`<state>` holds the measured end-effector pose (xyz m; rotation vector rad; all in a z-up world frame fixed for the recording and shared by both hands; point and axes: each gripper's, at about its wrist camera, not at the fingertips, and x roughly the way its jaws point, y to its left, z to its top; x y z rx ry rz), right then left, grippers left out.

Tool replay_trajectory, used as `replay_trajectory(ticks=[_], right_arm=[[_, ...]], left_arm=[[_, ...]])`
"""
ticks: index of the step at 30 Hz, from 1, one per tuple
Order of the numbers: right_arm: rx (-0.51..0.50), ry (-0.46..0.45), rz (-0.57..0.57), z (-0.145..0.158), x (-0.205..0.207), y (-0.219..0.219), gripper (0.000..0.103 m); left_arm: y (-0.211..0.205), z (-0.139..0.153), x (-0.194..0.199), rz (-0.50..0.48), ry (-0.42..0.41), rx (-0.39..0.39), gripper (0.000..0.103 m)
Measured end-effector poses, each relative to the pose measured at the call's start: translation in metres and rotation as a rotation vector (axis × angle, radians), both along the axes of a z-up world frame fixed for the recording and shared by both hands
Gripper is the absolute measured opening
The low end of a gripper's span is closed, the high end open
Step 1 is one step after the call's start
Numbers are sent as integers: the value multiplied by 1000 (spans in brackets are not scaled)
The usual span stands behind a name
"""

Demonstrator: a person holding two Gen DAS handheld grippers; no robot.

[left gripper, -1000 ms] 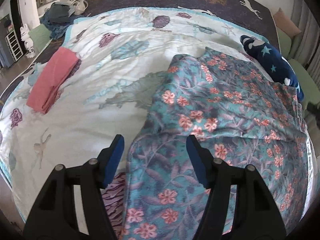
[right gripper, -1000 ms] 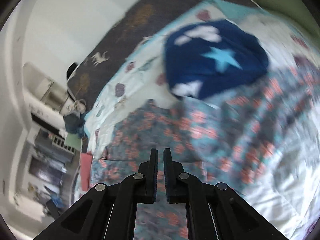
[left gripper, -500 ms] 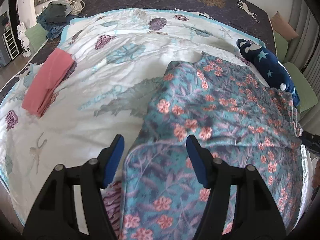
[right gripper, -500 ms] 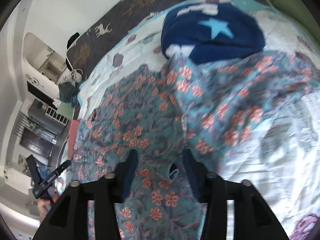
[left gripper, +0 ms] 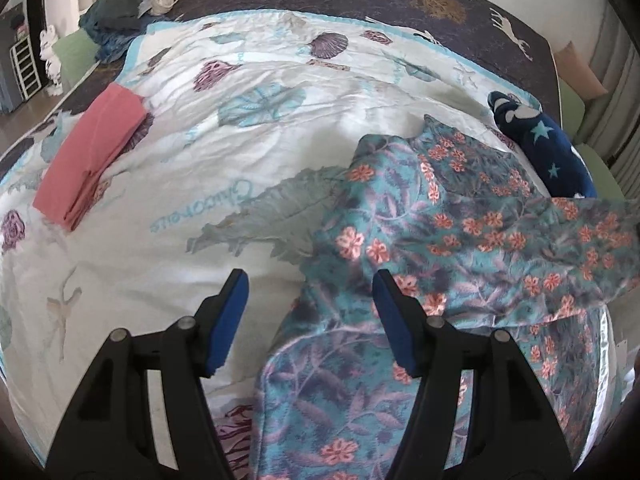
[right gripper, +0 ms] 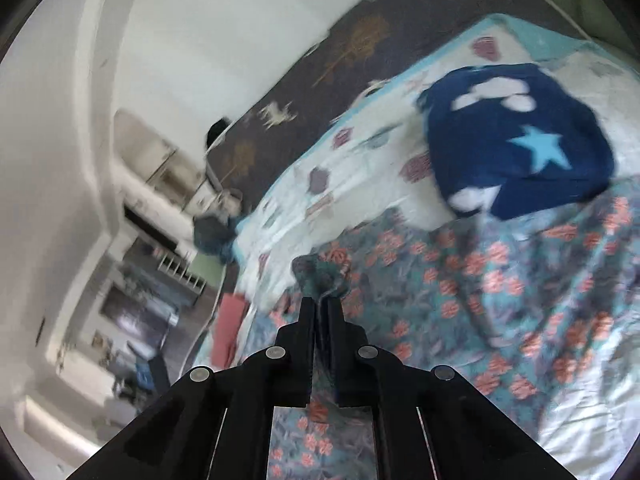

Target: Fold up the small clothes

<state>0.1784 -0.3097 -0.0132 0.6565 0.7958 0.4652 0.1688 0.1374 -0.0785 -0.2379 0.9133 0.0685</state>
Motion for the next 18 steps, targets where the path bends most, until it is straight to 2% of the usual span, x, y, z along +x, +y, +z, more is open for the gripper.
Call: replay_trajectory(ticks=[3, 4, 5, 7, 8, 10, 13, 16, 17, 18], right_arm=[[-105, 164, -170, -27, 8, -27, 10], [-109, 230, -217, -41, 8, -37, 13], [-69, 283, -238, -56, 5, -47, 15], [1, 315, -221, -69, -4, -55, 16], [-1, 313, -211, -70, -8, -55, 17], [-72, 288, -202, -63, -16, -50, 20], [-150, 202, -129, -37, -14, -25, 23], [-227, 125, 33, -10, 1, 26, 42], [-251, 114, 99, -4, 9, 46, 54], [-272, 103, 179, 2, 21, 70, 60]], left_arm=[[5, 0, -7, 8, -15, -14, 65], [6, 0, -9, 10, -20, -15, 65], [7, 0, -11, 11, -22, -15, 65], [8, -1, -14, 10, -23, -14, 65], [9, -1, -15, 9, -22, -14, 65], [9, -1, -16, 9, -21, -12, 65], [11, 0, -19, 15, -21, -22, 65], [12, 1, -28, 8, -32, -41, 65], [11, 1, -32, -4, -29, -41, 65], [10, 0, -35, -20, -24, -34, 65]])
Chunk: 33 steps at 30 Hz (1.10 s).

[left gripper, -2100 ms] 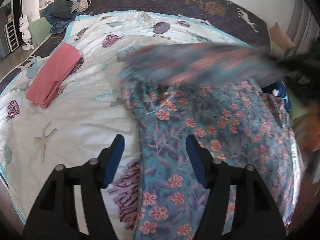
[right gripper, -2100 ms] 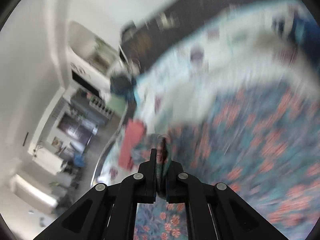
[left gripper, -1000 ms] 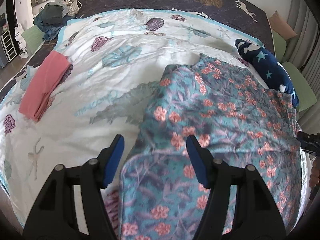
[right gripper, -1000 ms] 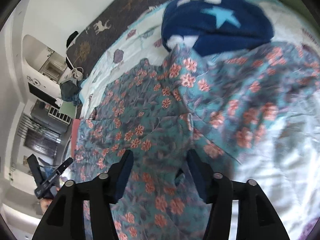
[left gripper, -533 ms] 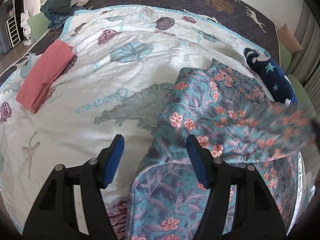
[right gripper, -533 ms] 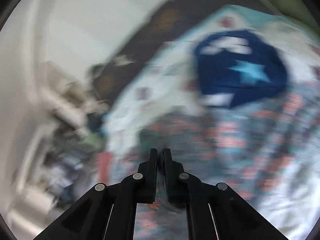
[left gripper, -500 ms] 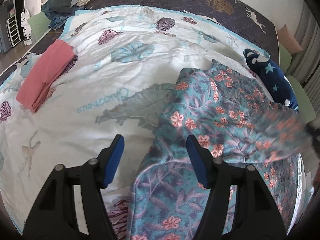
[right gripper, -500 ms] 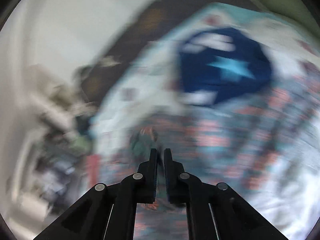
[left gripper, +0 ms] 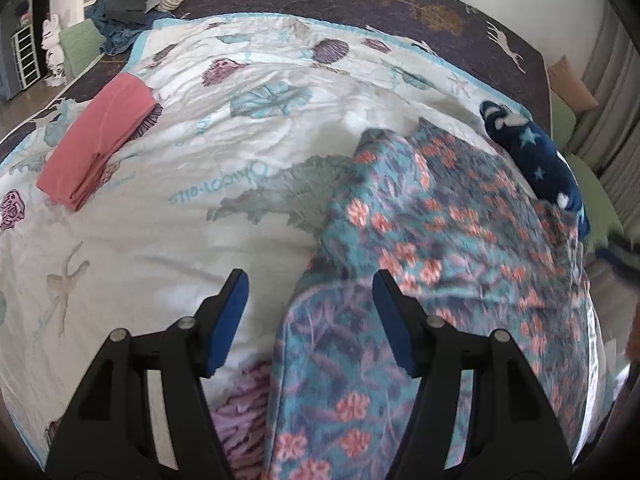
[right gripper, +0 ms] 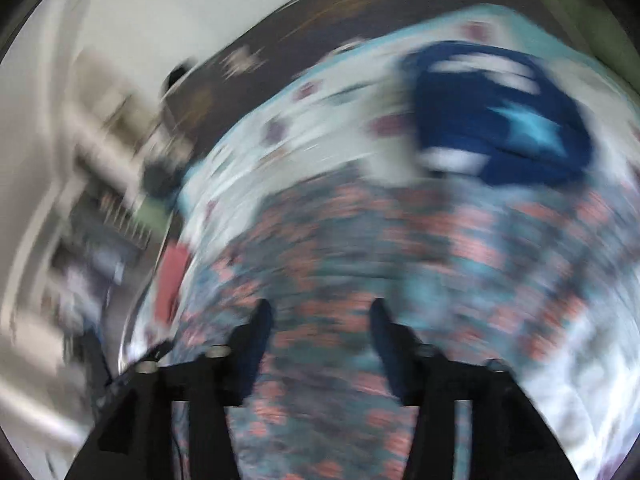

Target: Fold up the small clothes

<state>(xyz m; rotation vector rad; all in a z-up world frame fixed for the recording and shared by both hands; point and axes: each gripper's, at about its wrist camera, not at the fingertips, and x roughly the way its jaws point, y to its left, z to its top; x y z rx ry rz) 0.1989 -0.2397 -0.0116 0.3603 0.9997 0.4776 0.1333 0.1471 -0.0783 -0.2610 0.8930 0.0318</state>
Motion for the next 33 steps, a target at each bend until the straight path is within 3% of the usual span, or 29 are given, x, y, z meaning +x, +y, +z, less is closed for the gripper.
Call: replay_trajectory(ticks=[3, 8, 13, 15, 17, 22, 25, 29, 33], right_arm=[[-12, 10, 172, 7, 28, 62, 66], [51, 124, 392, -8, 88, 166, 67], [-25, 209, 513, -37, 135, 239, 71], [-47, 267, 528, -53, 152, 254, 71], [-29, 311, 573, -66, 162, 266, 71], [-27, 395, 738, -86, 157, 294, 73], [63, 413, 822, -85, 144, 310, 73], [188, 388, 843, -74, 136, 337, 73], [296, 272, 795, -44, 135, 329, 73]], left_arm=[[-8, -2, -7, -44, 11, 44, 65], [-15, -11, -4, -82, 34, 118, 65], [-10, -15, 8, -85, 46, 73, 65], [-10, -15, 12, -101, 44, 59, 59], [-12, -16, 17, -118, 45, 56, 46], [-11, -16, 25, -124, 27, 20, 41], [-10, -17, 28, -117, 19, 22, 34], [-6, -17, 24, -90, 0, 20, 33], [7, -20, 19, -43, -8, -28, 33]])
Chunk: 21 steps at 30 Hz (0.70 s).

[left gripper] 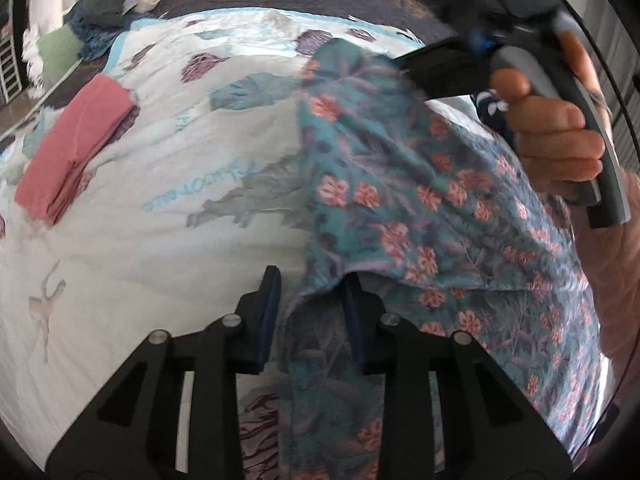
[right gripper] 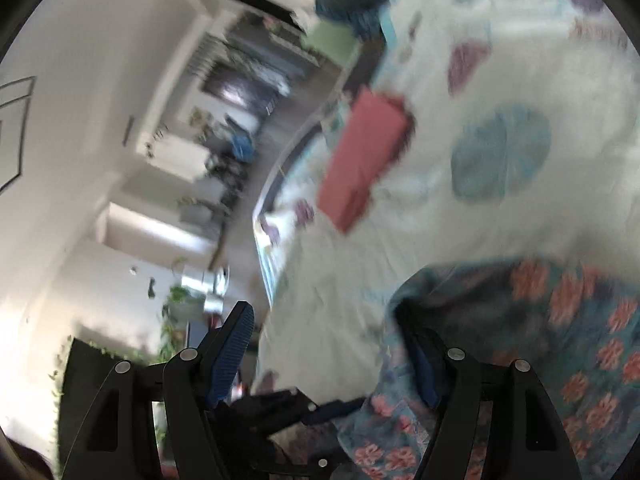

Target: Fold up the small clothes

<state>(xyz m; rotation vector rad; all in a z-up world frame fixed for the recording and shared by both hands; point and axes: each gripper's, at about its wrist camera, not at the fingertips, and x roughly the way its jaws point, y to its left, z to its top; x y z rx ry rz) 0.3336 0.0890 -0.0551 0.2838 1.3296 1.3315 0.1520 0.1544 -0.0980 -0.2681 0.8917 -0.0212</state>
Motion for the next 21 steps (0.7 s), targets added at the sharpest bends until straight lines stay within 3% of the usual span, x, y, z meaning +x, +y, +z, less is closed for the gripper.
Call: replay_trajectory(ticks=[4, 9, 11, 16, 21], right_arm=[[12, -41, -195, 19, 22, -54, 73], [-181, -85, -285, 6, 42, -92, 73], [-253, -96, -264, -5, 41, -93, 73], [-315, -4, -217, -39, 43, -73, 73], [-282, 71, -296, -62, 52, -48, 72]], left_arm=[[7, -3, 1, 33, 3, -30, 33], [5, -3, 0, 49, 2, 14, 33], [5, -3, -1, 60, 4, 34, 32], [6, -3, -6, 57, -1, 59, 25], [17, -7, -3, 102, 7, 15, 23]])
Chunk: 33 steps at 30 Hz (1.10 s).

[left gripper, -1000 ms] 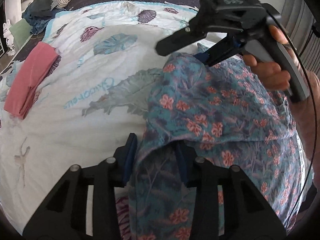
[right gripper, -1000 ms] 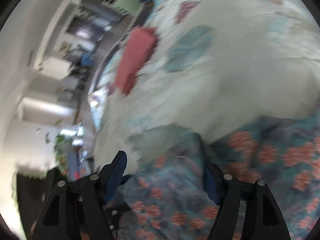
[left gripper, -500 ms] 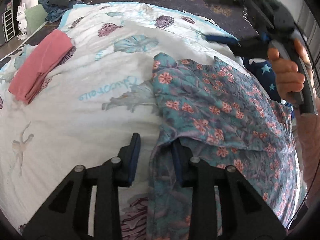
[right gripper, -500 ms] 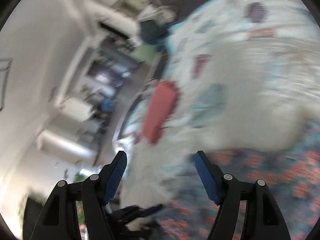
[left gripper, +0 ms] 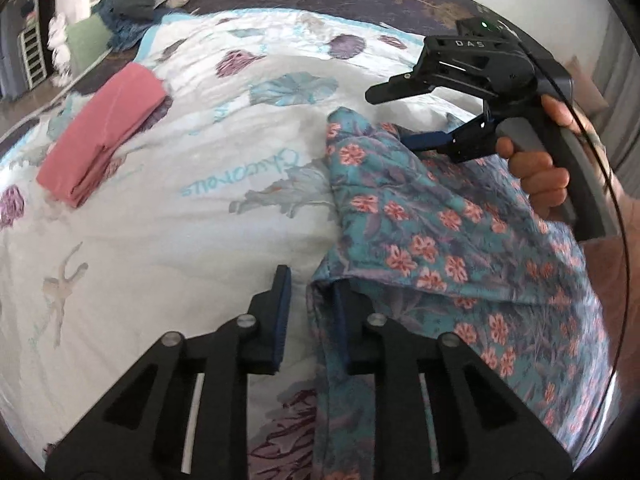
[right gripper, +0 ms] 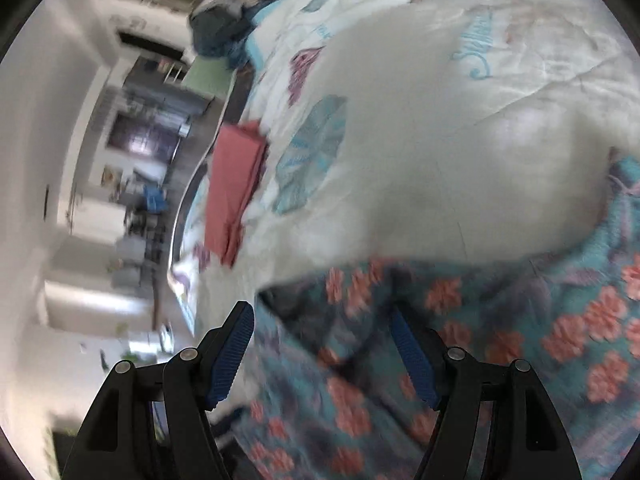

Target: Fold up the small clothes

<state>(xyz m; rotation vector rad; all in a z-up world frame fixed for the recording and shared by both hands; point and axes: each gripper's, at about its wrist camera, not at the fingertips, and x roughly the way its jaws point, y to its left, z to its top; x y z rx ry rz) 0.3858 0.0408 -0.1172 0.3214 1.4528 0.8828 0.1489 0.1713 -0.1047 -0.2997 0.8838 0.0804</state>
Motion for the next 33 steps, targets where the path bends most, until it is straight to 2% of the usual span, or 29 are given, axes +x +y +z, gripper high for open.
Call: replay_trajectory(ticks=[3, 6, 8, 12, 14, 17, 19, 21, 24, 29, 31, 32, 33], right_arm=[[-13, -37, 9, 8, -4, 5, 72], [-77, -170, 33, 40, -23, -28, 72], [-99, -250, -3, 63, -39, -75, 72], [-156, -328, -210, 92, -84, -212, 72], [-190, -332, -323, 95, -114, -275, 72], [-161, -258, -440, 83, -159, -339, 72], [-126, -234, -473, 70, -185, -362, 72], [-100, -199, -488, 57, -193, -373, 72], [-23, -148, -501, 37, -183, -377, 72], [47, -157, -473, 28, -148, -359, 72], [51, -155, -455, 25, -136, -350, 61], [39, -164, -446, 25, -134, -345, 18], [29, -158, -433, 24, -132, -340, 4]], left_arm=[[-3, 3, -3, -10, 5, 25, 23], [-10, 6, -14, -30, 1, 79, 23], [-10, 9, -23, -38, -3, 77, 23], [-3, 25, -36, -48, -49, 30, 23], [-3, 37, -35, -41, -81, 35, 23], [-10, 49, -28, -45, -107, 50, 23], [-18, 54, -23, -62, -118, 47, 23], [-26, 55, -19, -72, -110, 52, 23], [-38, 53, -19, -81, -87, 62, 24], [-43, 54, -27, -56, -55, 68, 24], [-39, 56, -27, -32, -48, 72, 24], [-36, 57, -26, -19, -46, 75, 24], [-34, 58, -24, -8, -43, 78, 24]])
